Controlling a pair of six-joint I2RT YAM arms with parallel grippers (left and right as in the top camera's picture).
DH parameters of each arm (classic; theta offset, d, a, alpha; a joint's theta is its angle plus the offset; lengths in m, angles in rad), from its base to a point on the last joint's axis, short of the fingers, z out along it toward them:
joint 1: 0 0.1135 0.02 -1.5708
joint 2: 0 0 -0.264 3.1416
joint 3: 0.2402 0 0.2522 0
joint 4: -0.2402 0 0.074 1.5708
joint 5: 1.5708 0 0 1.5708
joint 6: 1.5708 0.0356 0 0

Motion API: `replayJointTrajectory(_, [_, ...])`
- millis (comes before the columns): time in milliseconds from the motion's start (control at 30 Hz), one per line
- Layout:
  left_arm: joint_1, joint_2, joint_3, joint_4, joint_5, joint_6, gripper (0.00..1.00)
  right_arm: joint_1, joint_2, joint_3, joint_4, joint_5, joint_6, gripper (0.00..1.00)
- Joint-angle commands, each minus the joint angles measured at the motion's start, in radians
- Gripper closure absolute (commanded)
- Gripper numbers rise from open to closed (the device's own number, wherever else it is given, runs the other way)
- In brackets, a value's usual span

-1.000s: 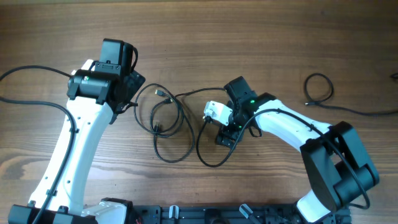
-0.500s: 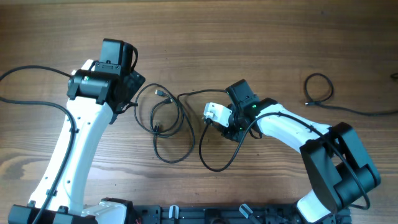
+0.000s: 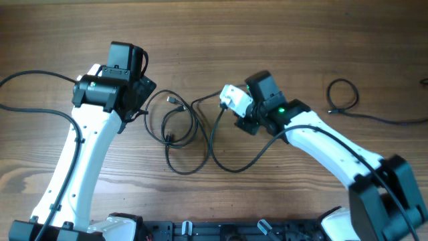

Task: Untangle cables
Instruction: 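Grasp a black cable end with the right gripper and lift it up-right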

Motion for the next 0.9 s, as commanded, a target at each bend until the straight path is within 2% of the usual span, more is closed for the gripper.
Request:
replayJointTrajectory(0, [0.005, -0.018, -0.005, -0.001, -0.017, 0.013, 0.0, 0.0, -0.093, 0.029, 0.064, 0.112, 0.016, 0.96])
replayJointTrajectory(300, [0.005, -0.018, -0.005, -0.001, -0.017, 0.013, 0.0, -0.01, -0.175, 0.029, 0.429, 0.61, 0.013, 0.96])
replayJointTrajectory(600, [0.005, -0.018, -0.005, -0.001, -0.017, 0.013, 0.0, -0.186, -0.175, 0.029, 0.525, 0.628, 0.069, 0.96])
replayJointTrajectory(767, [0.005, -0.018, -0.005, -0.001, -0.017, 0.013, 0.0, -0.293, -0.175, 0.029, 0.566, 0.499, 0.104, 0.96])
replayJointTrajectory(867, [0.005, -0.018, -0.005, -0.001, -0.017, 0.013, 0.0, -0.348, -0.175, 0.029, 0.652, 0.437, 0.104, 0.96])
